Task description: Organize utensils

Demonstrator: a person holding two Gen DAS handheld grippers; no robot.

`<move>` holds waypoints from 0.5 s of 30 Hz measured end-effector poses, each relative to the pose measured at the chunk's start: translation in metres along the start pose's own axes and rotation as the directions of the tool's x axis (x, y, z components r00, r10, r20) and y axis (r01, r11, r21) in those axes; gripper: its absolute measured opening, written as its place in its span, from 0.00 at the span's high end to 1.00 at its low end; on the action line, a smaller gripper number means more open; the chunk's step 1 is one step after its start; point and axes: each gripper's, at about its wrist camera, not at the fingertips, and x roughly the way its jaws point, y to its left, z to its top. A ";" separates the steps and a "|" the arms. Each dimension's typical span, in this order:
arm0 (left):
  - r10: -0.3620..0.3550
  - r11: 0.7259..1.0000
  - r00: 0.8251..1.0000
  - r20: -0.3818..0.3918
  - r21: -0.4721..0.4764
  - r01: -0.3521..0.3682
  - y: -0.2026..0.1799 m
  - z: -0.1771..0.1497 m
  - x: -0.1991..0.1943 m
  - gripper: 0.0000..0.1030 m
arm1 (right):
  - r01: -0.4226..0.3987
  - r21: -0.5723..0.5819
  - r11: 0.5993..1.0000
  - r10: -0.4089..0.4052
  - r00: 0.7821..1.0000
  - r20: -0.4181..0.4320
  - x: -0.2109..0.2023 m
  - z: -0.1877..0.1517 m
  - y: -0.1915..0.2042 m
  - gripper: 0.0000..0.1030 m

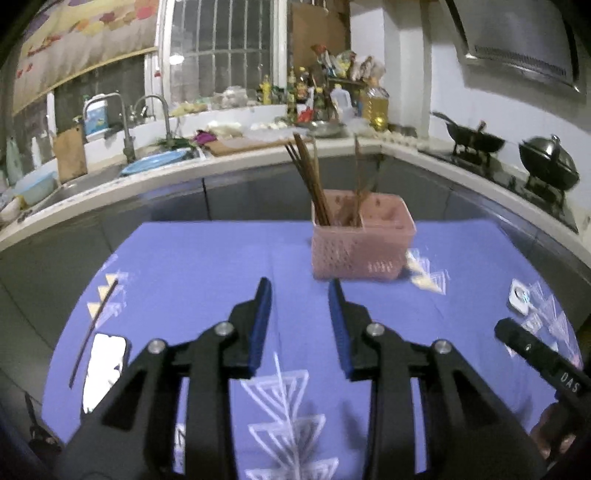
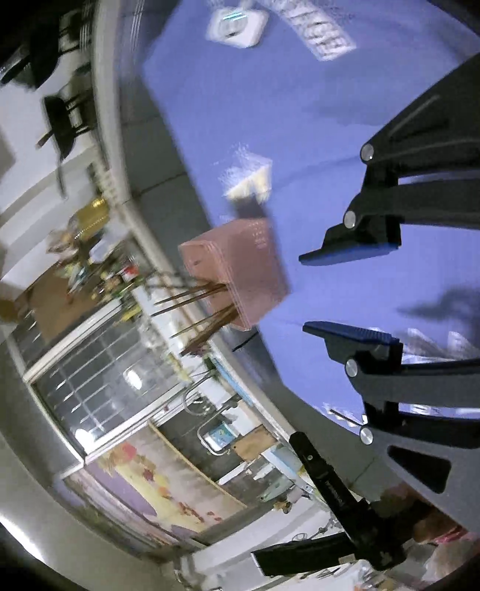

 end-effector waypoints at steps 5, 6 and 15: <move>-0.042 0.999 0.995 0.094 0.029 0.040 -0.017 -0.003 -0.016 0.71 | 0.073 -0.004 0.997 -0.073 0.997 0.009 -0.022 -0.013 -0.003 0.69; -0.072 0.997 0.991 0.116 0.026 0.070 -0.024 0.000 -0.017 0.71 | 0.098 0.005 0.995 -0.098 0.995 0.018 -0.029 -0.012 -0.006 0.69; -0.433 0.882 0.897 0.091 0.247 0.401 -0.181 0.034 0.002 0.71 | 0.316 0.160 0.935 -0.334 0.938 0.095 -0.114 -0.042 -0.062 0.69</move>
